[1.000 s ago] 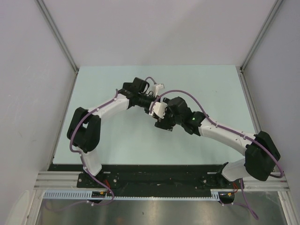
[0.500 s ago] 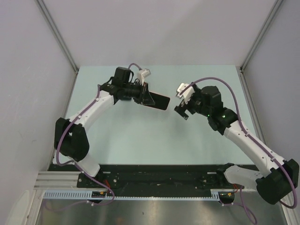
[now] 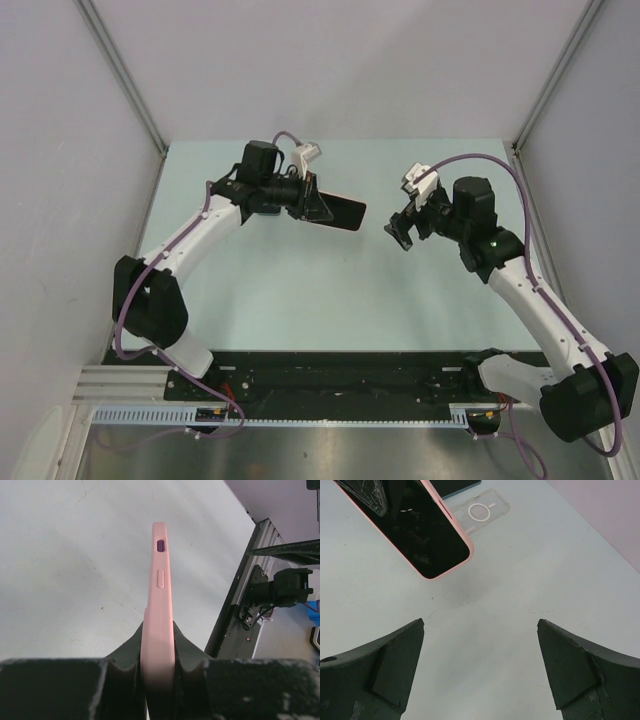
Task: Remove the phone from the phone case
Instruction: Remove the phone case from the phone.
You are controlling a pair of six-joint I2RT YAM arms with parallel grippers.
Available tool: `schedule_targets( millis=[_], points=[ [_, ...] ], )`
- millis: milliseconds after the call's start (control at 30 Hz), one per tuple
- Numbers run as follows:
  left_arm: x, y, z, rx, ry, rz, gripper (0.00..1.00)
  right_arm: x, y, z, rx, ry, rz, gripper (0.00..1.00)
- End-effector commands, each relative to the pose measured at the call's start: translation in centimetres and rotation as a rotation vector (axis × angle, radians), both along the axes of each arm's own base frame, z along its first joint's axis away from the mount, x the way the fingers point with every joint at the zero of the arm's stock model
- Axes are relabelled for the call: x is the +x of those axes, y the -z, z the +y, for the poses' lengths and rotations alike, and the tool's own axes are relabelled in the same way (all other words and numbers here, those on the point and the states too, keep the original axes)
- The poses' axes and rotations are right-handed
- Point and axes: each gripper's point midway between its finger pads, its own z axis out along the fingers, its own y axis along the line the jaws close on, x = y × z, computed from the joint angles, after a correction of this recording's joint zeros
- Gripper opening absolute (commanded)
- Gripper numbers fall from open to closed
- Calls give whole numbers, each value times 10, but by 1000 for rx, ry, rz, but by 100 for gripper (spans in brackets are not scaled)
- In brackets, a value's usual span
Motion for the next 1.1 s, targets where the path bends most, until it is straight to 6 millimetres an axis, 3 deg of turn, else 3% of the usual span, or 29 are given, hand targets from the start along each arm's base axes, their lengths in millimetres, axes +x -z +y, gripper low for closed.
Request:
schedule_targets(
  millis=[0,333,367,400,467,733,800,867,933,967,1033,1067],
  points=[
    [-8,-58,-9,-123,71,-144,0,-1,-15,2,85,-11,18,100],
    [-30,-113,-5,-328,153,-420,0,13,-37,-1,398,-89,166,100],
    [-36,-96,-3,-352,131,-348,0,15,-36,-1,409,-88,178,100],
    [-38,-112,-2,-396,123,-437,0,16,-38,-1,416,-97,168,100],
    [-42,-100,0,-408,103,-424,0,14,-36,-1,433,-116,200,100],
    [-30,-81,-7,-429,119,-348,0,15,-58,1,488,-204,146,100],
    [-27,-85,-10,-459,126,-354,0,17,-62,0,505,-209,139,100],
    [-27,-79,-13,-497,121,-296,0,15,-63,1,541,-231,180,100],
    [-29,-88,-14,-563,125,-297,0,19,-68,0,568,-246,180,100],
    [-28,-77,-15,-574,117,-267,0,19,-71,0,604,-237,215,100],
    [-30,-81,-15,-631,116,-260,0,27,-79,-5,659,-215,225,100],
    [-30,-69,-15,-636,108,-229,1,27,-79,-5,715,-202,302,100]
  ],
)
